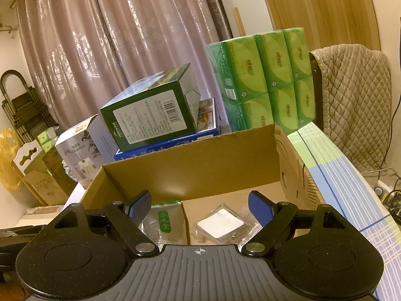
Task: Organize objects
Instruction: 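Withdraw both grippers from the box toward the black car and shaver box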
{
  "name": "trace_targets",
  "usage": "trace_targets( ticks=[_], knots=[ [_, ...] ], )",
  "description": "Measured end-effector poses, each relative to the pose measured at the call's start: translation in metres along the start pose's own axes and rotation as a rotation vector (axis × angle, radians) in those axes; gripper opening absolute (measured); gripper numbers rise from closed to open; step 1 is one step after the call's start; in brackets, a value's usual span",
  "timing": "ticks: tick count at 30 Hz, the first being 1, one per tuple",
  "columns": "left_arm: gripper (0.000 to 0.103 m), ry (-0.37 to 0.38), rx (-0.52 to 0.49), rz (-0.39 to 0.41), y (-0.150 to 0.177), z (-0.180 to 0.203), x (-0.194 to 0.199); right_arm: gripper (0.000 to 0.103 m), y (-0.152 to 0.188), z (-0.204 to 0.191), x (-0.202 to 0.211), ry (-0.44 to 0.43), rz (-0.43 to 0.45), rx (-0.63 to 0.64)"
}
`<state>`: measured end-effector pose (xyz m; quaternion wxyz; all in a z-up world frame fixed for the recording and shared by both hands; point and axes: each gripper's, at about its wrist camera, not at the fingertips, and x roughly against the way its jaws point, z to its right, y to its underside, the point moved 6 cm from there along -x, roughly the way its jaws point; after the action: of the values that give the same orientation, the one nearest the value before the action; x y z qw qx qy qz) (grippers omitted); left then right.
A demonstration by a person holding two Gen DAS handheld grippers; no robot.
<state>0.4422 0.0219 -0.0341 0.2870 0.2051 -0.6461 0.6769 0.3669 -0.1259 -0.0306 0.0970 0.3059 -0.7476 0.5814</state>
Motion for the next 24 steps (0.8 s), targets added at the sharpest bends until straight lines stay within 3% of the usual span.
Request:
trace_targets(
  ticks=[11, 18, 24],
  knots=[
    [0.057, -0.001, -0.024, 0.017, -0.003, 0.001, 0.012, 0.082, -0.002, -0.005, 0.016, -0.03, 0.043, 0.028],
    [0.06, -0.014, -0.046, 0.048, -0.004, -0.004, 0.038, 0.082, -0.001, -0.016, 0.043, -0.063, 0.109, 0.061],
    [0.061, -0.032, -0.053, 0.068, 0.003, -0.013, 0.067, 0.082, 0.016, -0.021, 0.066, -0.079, 0.091, 0.084]
  ],
)
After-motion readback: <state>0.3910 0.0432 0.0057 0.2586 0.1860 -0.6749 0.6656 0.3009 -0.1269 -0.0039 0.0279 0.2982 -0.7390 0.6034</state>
